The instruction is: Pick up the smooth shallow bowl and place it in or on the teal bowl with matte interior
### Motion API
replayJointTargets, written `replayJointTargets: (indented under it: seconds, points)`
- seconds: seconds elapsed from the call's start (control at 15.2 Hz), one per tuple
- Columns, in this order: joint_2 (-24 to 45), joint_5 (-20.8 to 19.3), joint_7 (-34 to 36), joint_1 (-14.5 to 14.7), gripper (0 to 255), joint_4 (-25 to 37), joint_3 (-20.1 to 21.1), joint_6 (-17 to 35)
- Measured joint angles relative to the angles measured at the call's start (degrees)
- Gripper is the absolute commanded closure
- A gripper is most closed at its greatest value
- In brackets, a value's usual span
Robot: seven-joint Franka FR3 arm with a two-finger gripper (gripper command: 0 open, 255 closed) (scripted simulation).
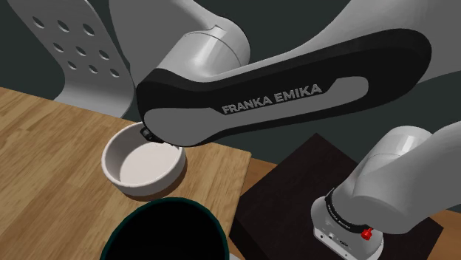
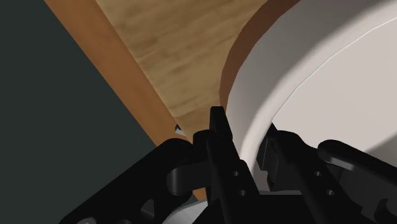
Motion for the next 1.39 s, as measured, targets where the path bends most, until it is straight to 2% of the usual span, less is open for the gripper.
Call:
replayJointTargets:
  seconds: [0.53,1.39]
  points:
    - [-0.3,0.1,-0.1,0.0,255,0.5,-0.2,-0.9]
    - [-2.3,0.2,-0.8,-0.1,255,8.9,-1.6,-11.1]
